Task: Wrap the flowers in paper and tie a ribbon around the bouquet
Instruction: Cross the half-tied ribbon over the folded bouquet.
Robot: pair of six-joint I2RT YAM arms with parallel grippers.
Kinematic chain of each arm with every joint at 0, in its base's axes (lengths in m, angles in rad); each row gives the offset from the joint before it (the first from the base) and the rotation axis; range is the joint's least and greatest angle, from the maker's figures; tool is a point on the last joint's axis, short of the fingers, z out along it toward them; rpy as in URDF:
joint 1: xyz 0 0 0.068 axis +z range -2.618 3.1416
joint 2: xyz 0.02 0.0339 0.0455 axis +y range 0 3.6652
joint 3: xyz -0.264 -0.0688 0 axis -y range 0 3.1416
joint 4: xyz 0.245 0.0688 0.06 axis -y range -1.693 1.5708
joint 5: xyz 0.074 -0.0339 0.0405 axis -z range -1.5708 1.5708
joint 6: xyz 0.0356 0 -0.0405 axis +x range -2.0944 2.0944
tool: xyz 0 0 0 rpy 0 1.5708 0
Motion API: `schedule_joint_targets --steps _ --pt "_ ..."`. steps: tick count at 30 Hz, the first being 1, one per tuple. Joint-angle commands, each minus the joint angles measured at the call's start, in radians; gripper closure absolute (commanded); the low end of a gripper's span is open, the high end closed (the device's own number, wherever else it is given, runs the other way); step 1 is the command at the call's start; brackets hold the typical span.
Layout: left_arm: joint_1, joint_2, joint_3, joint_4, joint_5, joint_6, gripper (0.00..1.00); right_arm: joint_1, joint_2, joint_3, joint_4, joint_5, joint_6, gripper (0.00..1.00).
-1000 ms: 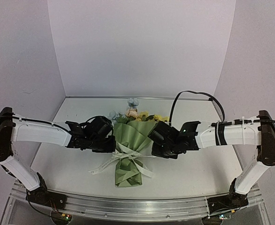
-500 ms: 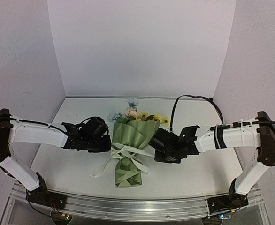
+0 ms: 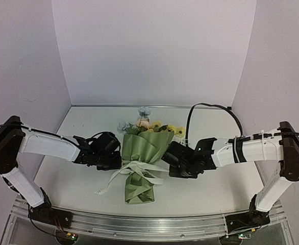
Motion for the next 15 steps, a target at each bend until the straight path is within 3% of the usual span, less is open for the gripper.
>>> schedule_joint_targets --steps 1,7,15 --pt "0.013 -0.010 0.012 0.101 0.031 -0.010 0.76 0.003 -0.042 -0.015 -0.062 0.058 0.005 1.00" --pt "0.011 -0.009 -0.006 0.252 0.187 0.035 0.72 0.003 -0.038 -0.010 -0.062 0.056 0.004 1.00" --pt "0.010 -0.007 -0.010 0.238 0.250 0.046 0.73 0.005 -0.027 0.009 -0.062 0.058 -0.001 1.00"
